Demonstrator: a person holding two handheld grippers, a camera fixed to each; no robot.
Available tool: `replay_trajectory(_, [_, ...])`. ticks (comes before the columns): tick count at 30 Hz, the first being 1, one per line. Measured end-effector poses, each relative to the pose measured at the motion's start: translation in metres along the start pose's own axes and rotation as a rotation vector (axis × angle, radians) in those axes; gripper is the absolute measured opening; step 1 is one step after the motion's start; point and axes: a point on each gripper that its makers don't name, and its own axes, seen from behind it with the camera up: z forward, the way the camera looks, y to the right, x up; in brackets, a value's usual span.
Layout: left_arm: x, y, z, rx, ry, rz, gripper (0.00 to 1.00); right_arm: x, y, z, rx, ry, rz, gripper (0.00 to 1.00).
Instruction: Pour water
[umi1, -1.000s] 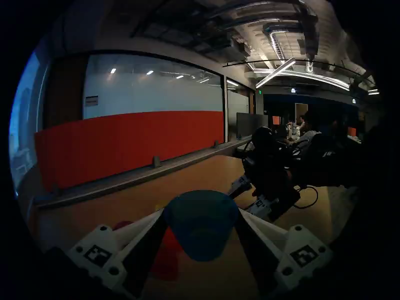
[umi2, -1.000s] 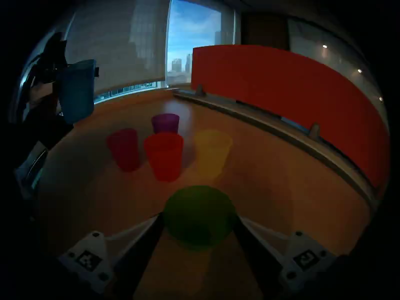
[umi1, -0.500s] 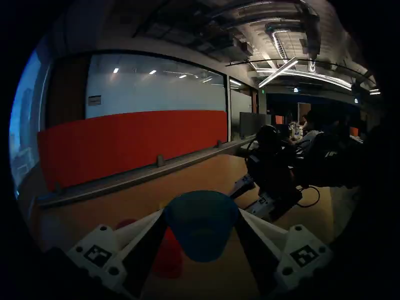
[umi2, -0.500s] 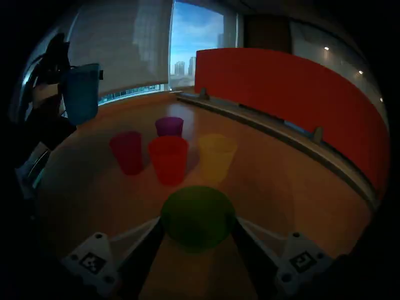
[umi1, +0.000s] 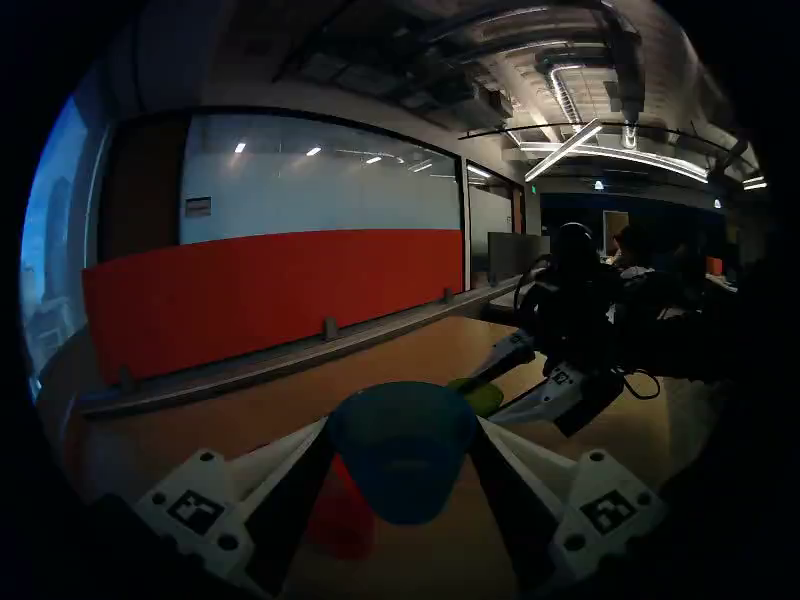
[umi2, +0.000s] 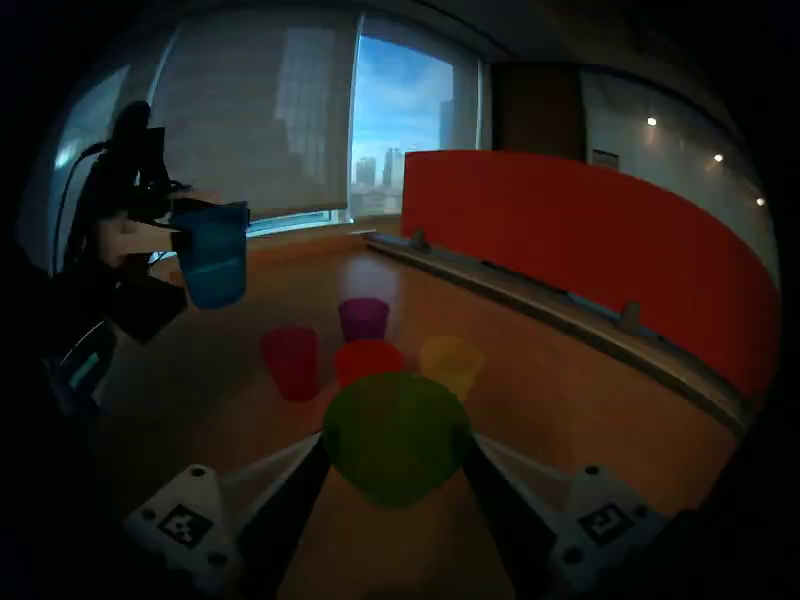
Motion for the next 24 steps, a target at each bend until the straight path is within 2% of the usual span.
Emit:
replay_trajectory(14, [0.012, 0.004, -0.005, 0.008, 0.009, 0.011, 0.88, 0.059, -0.031, -0.039, 0.008, 0.14, -0.023, 0.91])
replay_trajectory(24, [0.016, 0.01, -0.005, 0.0, 0.011, 0.015, 0.88, 0.079, -0.039, -0.058, -0.001, 0.21, -0.026, 0.91])
